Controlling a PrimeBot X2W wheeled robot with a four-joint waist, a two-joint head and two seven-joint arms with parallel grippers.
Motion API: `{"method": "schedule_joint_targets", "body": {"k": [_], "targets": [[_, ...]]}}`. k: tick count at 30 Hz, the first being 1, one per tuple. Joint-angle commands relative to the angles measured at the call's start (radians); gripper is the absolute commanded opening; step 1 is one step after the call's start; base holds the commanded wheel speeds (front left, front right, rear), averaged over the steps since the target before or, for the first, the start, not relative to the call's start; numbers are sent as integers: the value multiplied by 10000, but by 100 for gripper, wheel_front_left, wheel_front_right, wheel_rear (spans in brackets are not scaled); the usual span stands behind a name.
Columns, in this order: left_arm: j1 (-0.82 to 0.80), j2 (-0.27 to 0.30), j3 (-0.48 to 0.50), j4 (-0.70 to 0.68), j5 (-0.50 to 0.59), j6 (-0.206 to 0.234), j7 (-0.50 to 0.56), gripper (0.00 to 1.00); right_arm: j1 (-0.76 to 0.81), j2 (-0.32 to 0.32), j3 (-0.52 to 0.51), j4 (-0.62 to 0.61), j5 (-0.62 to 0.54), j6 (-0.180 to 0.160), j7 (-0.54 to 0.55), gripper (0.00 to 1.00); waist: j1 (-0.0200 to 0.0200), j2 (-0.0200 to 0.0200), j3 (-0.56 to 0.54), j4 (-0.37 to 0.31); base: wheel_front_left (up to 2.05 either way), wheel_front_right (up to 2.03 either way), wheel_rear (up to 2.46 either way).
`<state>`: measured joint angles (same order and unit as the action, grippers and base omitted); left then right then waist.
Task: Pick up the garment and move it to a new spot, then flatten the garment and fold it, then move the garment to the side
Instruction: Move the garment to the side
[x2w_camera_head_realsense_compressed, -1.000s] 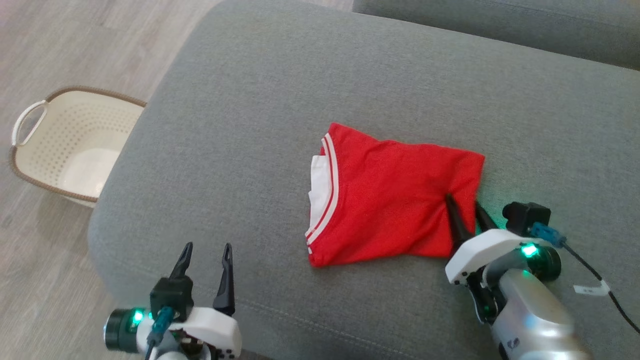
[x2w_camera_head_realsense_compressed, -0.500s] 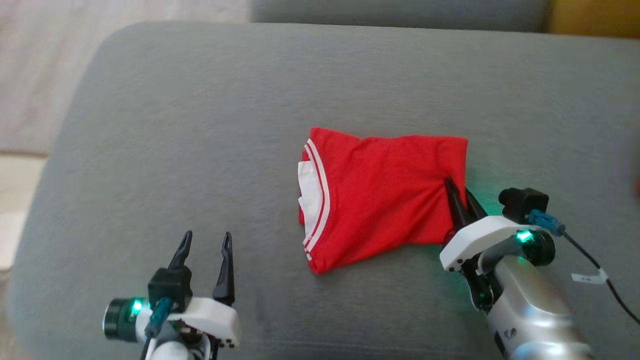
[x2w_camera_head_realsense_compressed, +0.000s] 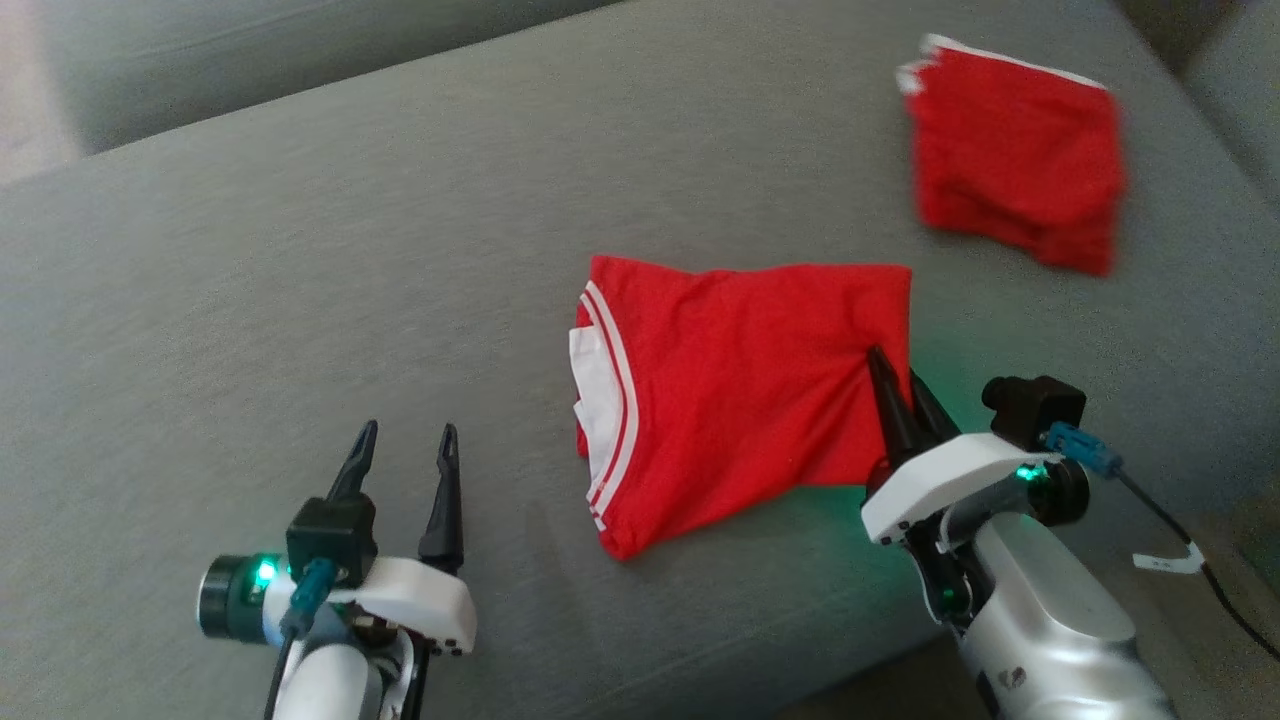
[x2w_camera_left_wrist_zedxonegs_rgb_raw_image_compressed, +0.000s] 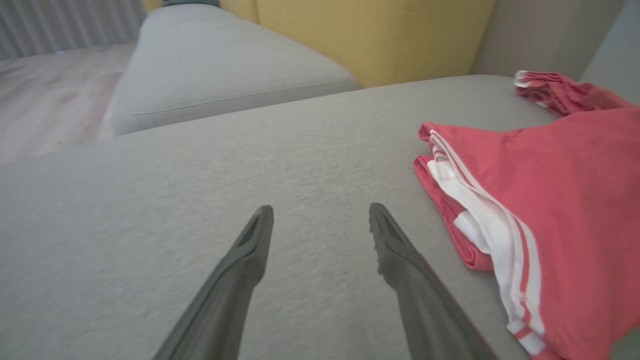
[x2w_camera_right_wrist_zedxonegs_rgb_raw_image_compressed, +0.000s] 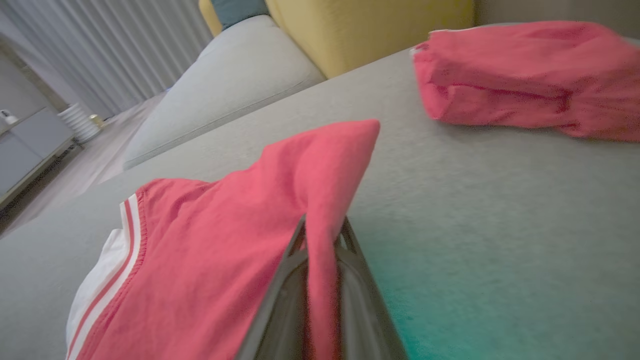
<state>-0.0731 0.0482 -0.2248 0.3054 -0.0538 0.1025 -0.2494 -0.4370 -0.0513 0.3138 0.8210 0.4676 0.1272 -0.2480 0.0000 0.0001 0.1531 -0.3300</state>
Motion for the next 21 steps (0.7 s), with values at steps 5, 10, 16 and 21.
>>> {"method": "schedule_joint_targets", "body": {"k": [5,10,16,21], "targets": [[-706,76,276,-165,226,-176,-124,100,68,11,248,-700,210,35,-137,0,0,-1,541,-1859,0,0,0],[-852,77,235,-82,280,-251,-124,100,109,11,207,-893,61,35,-137,0,0,-1,633,-1890,0,0,0],[-783,193,132,-70,408,-362,-124,100,-788,11,-54,-942,-954,35,-137,0,0,-1,947,-1579,0,0,0],[-815,238,-87,-45,510,-441,-124,100,-2292,9,-1009,-423,-2311,35,-137,0,0,-1,1288,-961,0,0,0]]}}
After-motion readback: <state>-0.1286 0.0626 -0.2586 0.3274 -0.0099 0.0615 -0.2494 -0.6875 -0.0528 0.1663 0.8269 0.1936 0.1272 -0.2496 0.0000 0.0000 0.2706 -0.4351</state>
